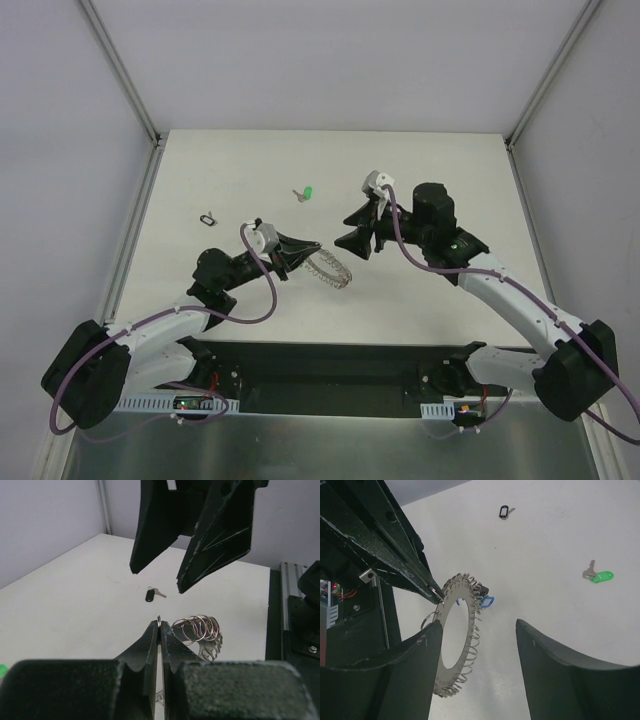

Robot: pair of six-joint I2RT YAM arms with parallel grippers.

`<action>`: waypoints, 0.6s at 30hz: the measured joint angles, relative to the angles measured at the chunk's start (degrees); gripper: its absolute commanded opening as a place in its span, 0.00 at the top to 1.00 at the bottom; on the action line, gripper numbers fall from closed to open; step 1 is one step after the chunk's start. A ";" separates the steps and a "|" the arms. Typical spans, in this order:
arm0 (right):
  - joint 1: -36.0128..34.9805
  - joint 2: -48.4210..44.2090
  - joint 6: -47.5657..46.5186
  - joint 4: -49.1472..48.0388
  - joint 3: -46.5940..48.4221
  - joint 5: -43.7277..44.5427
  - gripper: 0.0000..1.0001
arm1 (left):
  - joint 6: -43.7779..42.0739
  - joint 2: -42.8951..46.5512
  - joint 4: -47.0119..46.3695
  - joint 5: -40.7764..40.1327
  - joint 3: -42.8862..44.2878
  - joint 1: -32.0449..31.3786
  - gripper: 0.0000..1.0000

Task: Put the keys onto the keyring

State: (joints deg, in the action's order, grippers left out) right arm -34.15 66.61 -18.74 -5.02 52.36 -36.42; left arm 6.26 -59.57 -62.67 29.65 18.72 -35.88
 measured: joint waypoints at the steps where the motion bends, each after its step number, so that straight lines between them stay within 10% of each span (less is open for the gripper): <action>1: 0.00 0.33 -0.46 0.04 0.00 -0.61 0.39 | 0.31 -0.02 -0.31 0.90 0.00 0.00 1.00; 18: -3.67 4.17 -2.93 0.94 -0.44 -4.94 0.44 | 4.15 -7.65 -5.25 6.80 5.16 0.00 1.00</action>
State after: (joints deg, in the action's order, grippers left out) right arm -37.82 70.78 -21.67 -4.08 51.92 -41.36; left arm 10.41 -67.22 -67.92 36.45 23.88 -35.88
